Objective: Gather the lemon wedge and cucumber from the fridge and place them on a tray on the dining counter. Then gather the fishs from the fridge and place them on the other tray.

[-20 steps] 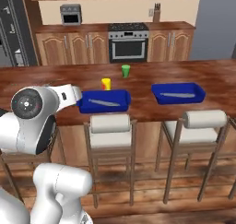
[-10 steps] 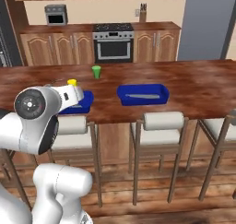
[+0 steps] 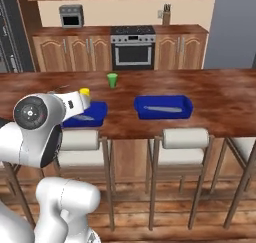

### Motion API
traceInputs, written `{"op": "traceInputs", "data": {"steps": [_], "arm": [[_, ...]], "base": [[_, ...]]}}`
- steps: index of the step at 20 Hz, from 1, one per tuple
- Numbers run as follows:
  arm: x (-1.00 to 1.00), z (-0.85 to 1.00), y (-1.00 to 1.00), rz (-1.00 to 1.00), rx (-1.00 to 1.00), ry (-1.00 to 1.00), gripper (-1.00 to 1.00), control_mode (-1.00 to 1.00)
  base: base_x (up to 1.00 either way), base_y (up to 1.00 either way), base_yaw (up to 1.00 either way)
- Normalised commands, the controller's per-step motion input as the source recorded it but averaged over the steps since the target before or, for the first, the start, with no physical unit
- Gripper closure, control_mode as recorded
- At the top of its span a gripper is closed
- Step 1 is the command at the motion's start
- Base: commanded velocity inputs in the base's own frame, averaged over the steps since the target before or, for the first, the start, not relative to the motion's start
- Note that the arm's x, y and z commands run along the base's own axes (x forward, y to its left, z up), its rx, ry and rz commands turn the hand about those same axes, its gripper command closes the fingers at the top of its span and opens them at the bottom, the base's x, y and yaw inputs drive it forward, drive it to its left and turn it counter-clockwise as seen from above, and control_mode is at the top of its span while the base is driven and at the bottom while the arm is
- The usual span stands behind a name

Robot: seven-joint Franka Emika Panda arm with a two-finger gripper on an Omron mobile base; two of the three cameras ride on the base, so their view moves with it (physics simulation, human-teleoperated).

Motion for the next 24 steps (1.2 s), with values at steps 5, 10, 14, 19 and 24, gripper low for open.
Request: {"op": "traceInputs", "data": {"steps": [5,10,14,19,24], "arm": [[0.0,0.0,0.0,0.0,0.0,0.0,1.0,1.0],[0.0,0.0,0.0,0.0,0.0,0.0,1.0,1.0],[0.0,0.0,0.0,0.0,0.0,0.0,1.0,1.0],[0.0,0.0,0.0,0.0,0.0,0.0,1.0,1.0],[0.0,0.0,0.0,0.0,0.0,0.0,1.0,1.0]], "base": [[0.79,0.0,0.24],[1.0,0.03,0.22],[1.0,0.11,0.27],[1.0,0.03,0.34],[0.4,0.0,0.09]]}}
